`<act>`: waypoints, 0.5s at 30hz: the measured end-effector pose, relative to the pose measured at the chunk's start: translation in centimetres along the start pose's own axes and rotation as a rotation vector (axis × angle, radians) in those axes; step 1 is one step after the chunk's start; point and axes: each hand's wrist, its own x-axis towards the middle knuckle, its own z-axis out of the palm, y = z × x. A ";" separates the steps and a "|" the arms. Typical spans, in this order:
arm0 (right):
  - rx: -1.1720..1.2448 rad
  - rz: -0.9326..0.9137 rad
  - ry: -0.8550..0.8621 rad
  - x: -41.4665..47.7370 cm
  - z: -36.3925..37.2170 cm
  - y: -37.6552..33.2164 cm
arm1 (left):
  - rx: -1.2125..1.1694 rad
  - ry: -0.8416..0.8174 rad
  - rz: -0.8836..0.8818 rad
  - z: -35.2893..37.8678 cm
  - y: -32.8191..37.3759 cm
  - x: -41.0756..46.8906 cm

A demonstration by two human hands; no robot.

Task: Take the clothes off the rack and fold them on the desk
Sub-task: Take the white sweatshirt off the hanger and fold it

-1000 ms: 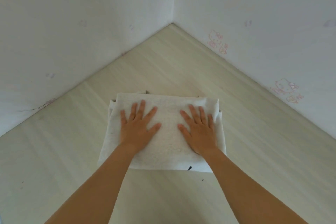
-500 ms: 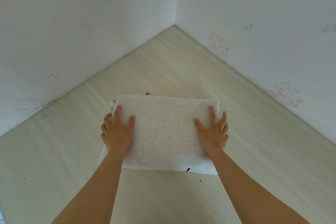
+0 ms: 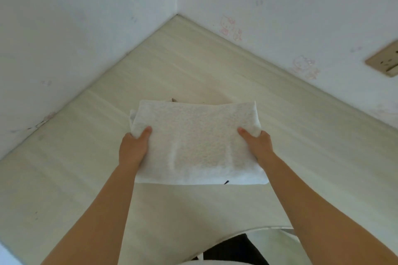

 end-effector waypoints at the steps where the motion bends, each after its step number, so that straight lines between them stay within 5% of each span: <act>1: 0.006 -0.014 0.033 -1.0 -0.4 0.6 | -0.002 -0.017 0.036 -0.1 0.0 -0.3; 15: 0.325 0.243 0.445 -19.2 -10.9 17.7 | 0.124 -0.394 0.492 5.6 -2.2 -14.0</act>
